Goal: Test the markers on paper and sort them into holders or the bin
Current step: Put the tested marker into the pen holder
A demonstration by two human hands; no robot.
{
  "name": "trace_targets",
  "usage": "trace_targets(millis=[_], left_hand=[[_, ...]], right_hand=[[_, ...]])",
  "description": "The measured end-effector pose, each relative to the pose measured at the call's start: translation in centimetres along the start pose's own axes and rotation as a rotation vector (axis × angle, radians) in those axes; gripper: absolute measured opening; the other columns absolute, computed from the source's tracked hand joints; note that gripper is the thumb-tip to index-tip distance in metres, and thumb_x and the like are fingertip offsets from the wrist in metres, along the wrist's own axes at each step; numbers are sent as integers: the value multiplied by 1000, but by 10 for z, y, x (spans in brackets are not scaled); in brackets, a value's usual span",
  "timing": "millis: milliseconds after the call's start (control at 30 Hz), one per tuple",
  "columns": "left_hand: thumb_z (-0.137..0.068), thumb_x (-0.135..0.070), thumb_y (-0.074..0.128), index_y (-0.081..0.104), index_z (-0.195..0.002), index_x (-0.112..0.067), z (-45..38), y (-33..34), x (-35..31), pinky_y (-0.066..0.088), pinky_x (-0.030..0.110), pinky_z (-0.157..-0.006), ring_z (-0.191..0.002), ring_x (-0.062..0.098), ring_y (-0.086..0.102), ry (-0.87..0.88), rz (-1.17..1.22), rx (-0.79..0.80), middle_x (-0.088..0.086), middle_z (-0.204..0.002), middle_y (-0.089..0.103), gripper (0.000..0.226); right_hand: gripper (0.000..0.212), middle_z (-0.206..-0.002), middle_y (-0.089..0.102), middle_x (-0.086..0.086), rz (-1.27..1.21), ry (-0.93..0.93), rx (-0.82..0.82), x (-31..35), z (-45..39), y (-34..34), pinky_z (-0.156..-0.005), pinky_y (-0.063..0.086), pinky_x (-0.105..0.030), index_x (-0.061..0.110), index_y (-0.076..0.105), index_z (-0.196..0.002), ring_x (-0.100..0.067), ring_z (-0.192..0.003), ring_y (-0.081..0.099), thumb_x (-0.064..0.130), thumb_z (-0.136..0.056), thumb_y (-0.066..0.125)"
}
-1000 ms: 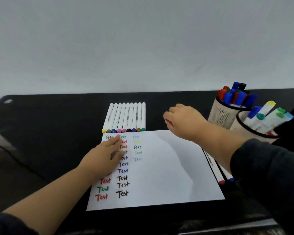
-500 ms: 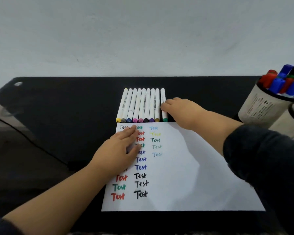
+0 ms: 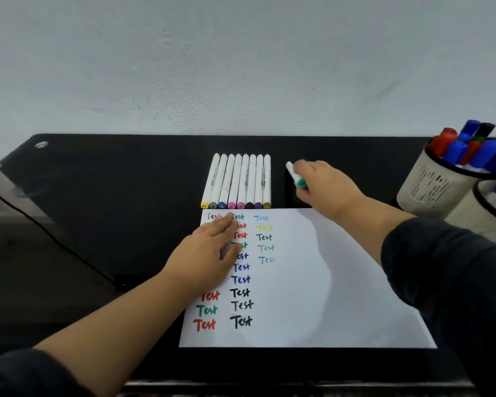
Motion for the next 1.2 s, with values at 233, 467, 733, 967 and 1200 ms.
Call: trace_targets(millis=[233, 467, 733, 967, 1200], left_hand=[[-101, -44, 20, 6, -151, -25, 2, -2, -10, 8, 29, -115, -144, 9, 2, -1, -162, 69, -9, -158, -2, 55], [-97, -47, 39, 17, -149, -30, 32, -28, -31, 25, 31, -110, -141, 11, 22, -114, 187, -54, -10, -155, 19, 59], [-84, -41, 65, 72, -102, -35, 83, -28, -35, 43, 20, -64, -80, 12, 58, -206, 861, -44, -9, -93, 70, 20], [-80, -34, 72, 74, -86, -38, 108, -17, -28, 51, 31, -80, -95, 20, 63, -226, 908, -12, -12, -90, 72, 8], [-80, -33, 72, 76, -92, -28, 119, -10, -23, 49, 18, -70, -91, 6, 65, -256, 1019, 25, -14, -94, 72, 13]], right_hand=[[13, -63, 48, 1, -681, 332, -325, -5, 51, -37, -52, 39, -26, 17, 39, -93, -13, -54, 44, 14, -91, 52], [20, -68, 47, -3, -1299, 548, -548, 13, 96, -51, -52, 42, -19, 18, 40, -78, -16, -56, 50, 2, -89, 47], [19, -53, 42, 1, -1579, 773, -451, 53, 129, -28, -44, 32, -19, 13, 50, -72, -11, -46, 36, 11, -90, 46], [24, -44, 47, 8, -1581, 779, -263, 91, 147, -2, -45, 33, -20, 13, 58, -73, -8, -44, 39, 24, -95, 53], [14, -51, 57, 11, -1598, 714, -183, 109, 143, 2, -43, 34, -17, 17, 61, -79, -3, -40, 39, 27, -88, 66]])
Point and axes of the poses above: each hand's wrist, its own z-axis away from the middle knuckle, its own y-axis out of the palm, x = y × z, the point moved 8 cm from there along -z, towards the middle knuckle
